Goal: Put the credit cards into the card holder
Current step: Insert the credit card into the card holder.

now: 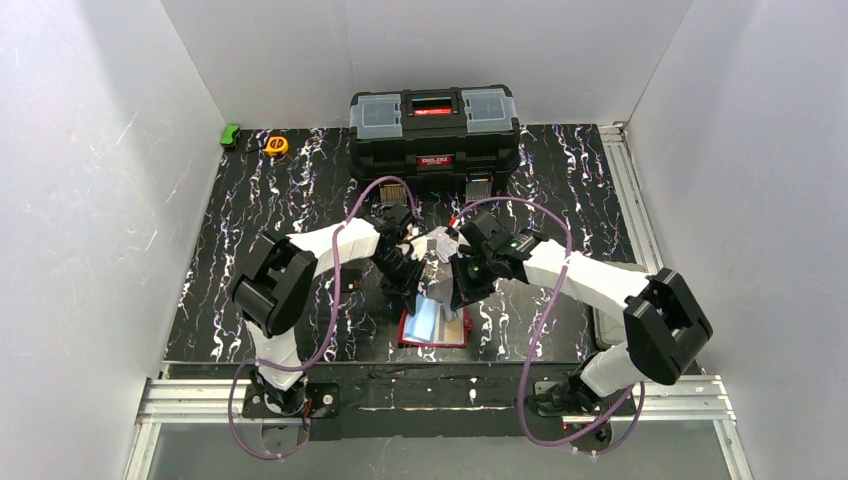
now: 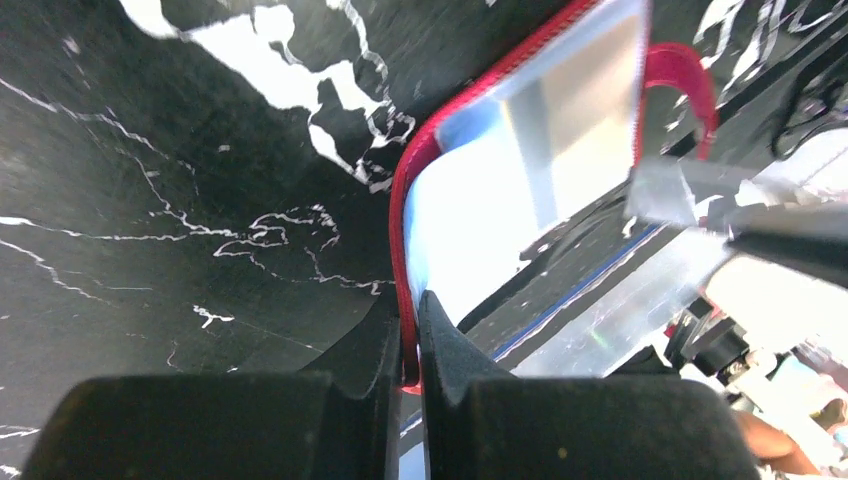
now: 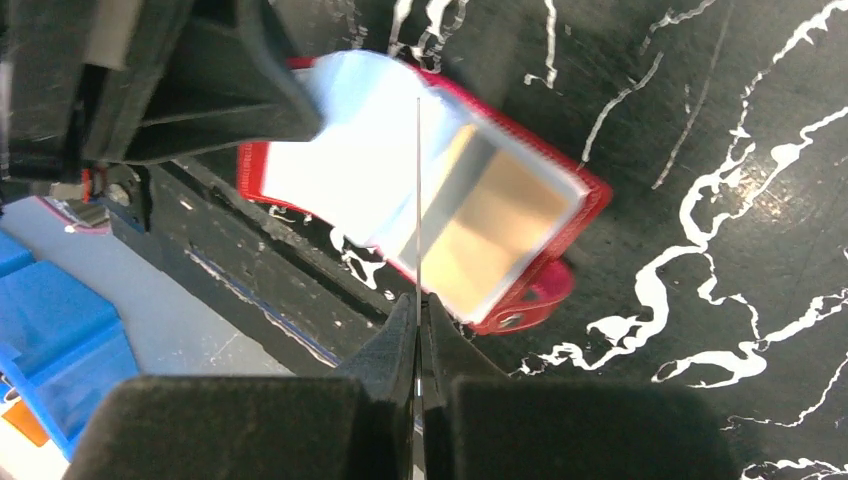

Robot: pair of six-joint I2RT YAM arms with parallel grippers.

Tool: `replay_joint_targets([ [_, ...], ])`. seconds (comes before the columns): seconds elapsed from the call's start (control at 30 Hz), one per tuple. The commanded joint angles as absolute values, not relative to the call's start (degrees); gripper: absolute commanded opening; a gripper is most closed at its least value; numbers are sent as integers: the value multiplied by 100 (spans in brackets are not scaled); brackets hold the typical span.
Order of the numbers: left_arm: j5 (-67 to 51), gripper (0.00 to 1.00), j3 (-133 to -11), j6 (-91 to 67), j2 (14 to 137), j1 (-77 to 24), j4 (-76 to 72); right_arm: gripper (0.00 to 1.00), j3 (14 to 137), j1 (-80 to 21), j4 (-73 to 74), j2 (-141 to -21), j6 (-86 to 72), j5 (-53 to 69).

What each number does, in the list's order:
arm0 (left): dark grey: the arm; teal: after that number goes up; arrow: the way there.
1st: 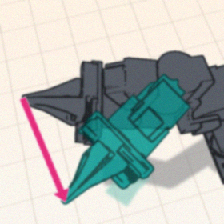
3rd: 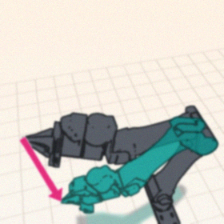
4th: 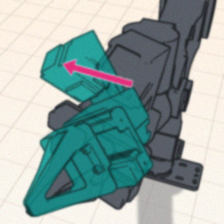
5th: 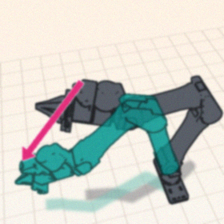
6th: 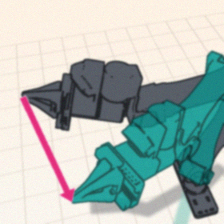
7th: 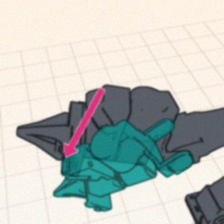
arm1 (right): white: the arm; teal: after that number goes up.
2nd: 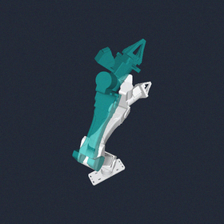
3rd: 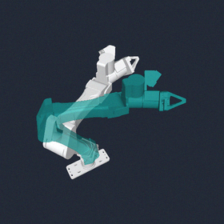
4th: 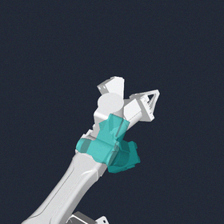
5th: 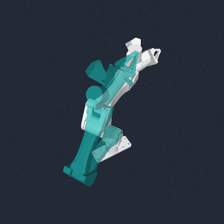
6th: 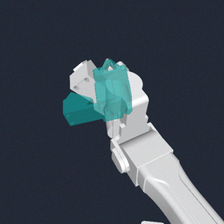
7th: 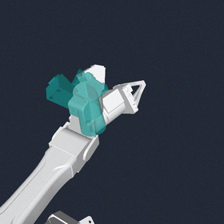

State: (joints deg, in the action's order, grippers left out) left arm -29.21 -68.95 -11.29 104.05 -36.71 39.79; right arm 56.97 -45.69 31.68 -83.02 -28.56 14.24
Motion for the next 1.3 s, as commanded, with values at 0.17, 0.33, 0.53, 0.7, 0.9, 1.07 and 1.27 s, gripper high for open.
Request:
replay_joint_targets([
  [0.17,-2987,14,-5978,-392,10108,-3449,3347,1,5312,-4297,2367,-8708,-2937,2271],
  [0.33,-3025,36,-5934,-699,10124,-3445,3245,1,5179,-4298,2311,-8712,-2865,2331],
  [0.53,-3026,56,-6001,-559,9863,-3417,3518,1,5091,-4293,2362,-8569,-2717,2589],
  [0.7,-3112,61,-5981,-118,9150,-3401,3775,1,4845,-4298,2240,-8462,-2673,2975],
  [0.9,-2902,98,-5849,1170,8438,-3397,3945,1,4721,-4298,2101,-8612,-2687,3672],
  [1.07,-2685,98,-5236,2917,7740,-3614,3213,1,4777,-4298,2188,-8929,-2620,3864],
  [1.27,-2639,98,-4398,4647,7353,-3890,2077,1,4718,-4298,2237,-9092,-2642,3815],
])
